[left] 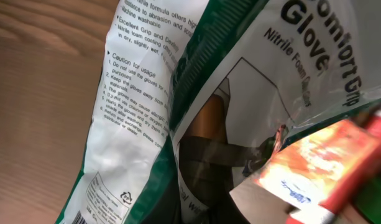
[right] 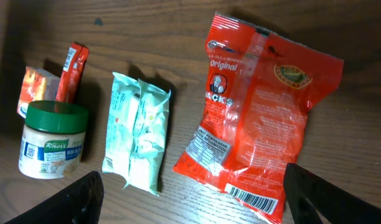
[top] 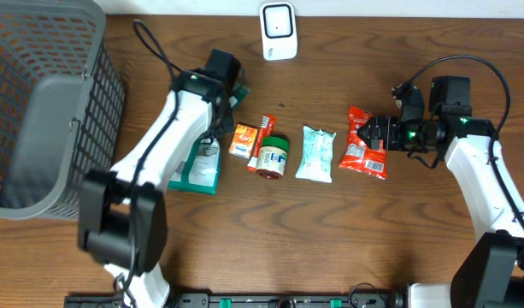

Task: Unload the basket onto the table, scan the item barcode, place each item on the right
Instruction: 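Lift the glove package out with the left gripper and lay it left of the box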

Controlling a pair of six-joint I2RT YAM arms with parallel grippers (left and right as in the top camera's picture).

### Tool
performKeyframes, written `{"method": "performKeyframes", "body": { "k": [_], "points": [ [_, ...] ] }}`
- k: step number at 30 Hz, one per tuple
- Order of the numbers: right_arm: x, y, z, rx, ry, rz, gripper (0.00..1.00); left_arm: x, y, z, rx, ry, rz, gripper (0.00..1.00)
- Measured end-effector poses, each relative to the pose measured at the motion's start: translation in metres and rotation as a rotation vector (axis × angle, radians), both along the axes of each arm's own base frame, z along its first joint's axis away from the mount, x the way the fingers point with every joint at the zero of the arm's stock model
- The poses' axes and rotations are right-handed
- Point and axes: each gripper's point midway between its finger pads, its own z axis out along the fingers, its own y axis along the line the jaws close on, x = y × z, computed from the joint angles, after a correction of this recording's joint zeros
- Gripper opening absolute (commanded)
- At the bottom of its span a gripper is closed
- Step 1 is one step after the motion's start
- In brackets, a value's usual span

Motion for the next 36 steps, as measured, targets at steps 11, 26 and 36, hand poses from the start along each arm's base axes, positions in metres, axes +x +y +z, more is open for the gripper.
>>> {"method": "performKeyframes", "body": {
  "k": [11, 26, 36],
  "points": [
    [0.001, 0.0, 0.0, 0.0, -0.003, 0.0, 0.88, -0.006, -0.008, -0.065, -0.009, 0.147, 0.012, 0.62],
    [-0.004, 0.0, -0.002, 0.003, 0.02, -0.001, 0.86, 0.007, -0.014, 0.03, -0.114, -0.044, -0.056, 0.77],
    [-0.029, -0.007, 0.03, -0.032, 0.182, -0.044, 0.88, -0.025, 0.056, 0.142, -0.288, -0.22, 0.042, 0.81]
  ]
}}
